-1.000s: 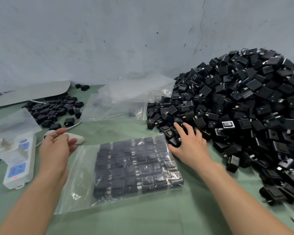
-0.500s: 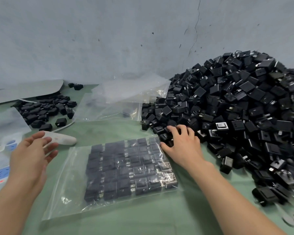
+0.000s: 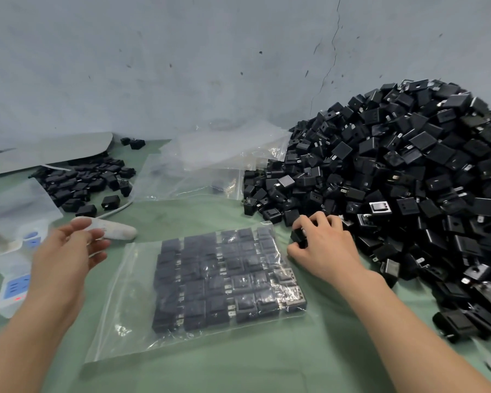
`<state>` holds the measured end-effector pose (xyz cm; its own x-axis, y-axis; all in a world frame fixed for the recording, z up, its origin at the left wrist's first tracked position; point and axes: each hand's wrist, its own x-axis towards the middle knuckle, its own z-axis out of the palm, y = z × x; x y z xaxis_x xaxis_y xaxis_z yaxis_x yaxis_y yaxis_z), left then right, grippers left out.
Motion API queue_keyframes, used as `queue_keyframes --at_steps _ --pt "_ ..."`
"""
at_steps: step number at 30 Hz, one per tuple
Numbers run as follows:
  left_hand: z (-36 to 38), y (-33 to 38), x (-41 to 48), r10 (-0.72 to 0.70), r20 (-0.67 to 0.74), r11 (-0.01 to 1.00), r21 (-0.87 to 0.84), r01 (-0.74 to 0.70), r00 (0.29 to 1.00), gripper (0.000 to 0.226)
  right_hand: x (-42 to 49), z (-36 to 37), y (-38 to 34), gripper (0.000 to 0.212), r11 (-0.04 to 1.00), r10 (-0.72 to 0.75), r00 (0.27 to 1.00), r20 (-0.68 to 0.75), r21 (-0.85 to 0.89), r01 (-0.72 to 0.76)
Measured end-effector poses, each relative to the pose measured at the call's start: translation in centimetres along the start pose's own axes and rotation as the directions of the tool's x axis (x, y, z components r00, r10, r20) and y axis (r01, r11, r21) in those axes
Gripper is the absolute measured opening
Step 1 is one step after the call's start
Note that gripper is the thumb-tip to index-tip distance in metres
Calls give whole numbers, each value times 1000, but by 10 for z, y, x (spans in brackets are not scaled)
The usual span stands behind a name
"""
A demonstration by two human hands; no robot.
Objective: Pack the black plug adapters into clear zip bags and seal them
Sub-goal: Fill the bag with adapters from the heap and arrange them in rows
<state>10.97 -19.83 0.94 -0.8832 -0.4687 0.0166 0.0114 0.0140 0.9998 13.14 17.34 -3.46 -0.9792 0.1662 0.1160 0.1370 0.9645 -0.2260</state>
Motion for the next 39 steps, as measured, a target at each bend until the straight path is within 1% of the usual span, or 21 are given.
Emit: queue_keyframes --at_steps 3,5,6,8,11,15,17,19,20,21,23,25,28,33,36,39 --pt "14 3 -11 5 155 996 90 -20 988 20 -1 -1 -1 40 999 9 1000 9 -36 -8" --pt "25 1 -20 -25 277 981 193 -30 961 19 -1 -2 -3 38 999 19 1000 2 -40 -19" --pt "31 -1 -25 -37 317 967 250 -46 948 19 -2 -2 -3 36 999 23 1000 -2 -38 -23" --pt "41 -7 -32 -45 355 931 354 -89 934 22 -2 -1 -4 36 999 26 1000 -9 -40 -27" --pt "48 -10 -36 -39 343 884 449 -128 938 29 -3 0 -6 39 998 31 999 -23 -52 -32" --pt "52 -9 -31 -71 300 868 489 -90 951 30 -4 -2 -9 44 997 33 999 -41 -72 -36" --pt "55 -9 -31 -87 287 861 504 -73 954 30 -6 -7 -14 46 998 -5 991 -136 -69 -5" --pt "55 -6 -29 -106 260 848 528 -50 960 29 -9 -12 -25 47 996 -79 964 -254 10 84" --pt "55 -5 -29 -123 250 838 545 -35 960 29 -11 -14 -33 49 987 -123 956 -265 68 145" --pt "55 -3 -28 -145 245 830 558 -17 959 29 -14 -14 -42 52 971 -175 955 -239 116 207" --pt "55 0 -28 -196 255 826 563 19 947 29 -21 -8 -60 55 939 -291 947 -134 148 310" --pt "57 0 -28 -231 271 826 562 41 935 28 -26 3 -74 56 919 -378 925 -23 115 378" --pt "57 -1 -27 -245 264 851 520 76 933 29 -29 17 -83 60 906 -424 900 100 47 421" --pt "57 4 -28 -267 254 889 438 136 929 21 -27 20 -81 61 908 -418 896 146 70 412" --pt "62 6 -35 -277 292 892 432 132 915 21 -26 21 -80 62 908 -419 892 171 66 414" --pt "58 6 -38 -272 312 902 413 128 910 22 -27 21 -81 62 907 -422 892 165 67 416"
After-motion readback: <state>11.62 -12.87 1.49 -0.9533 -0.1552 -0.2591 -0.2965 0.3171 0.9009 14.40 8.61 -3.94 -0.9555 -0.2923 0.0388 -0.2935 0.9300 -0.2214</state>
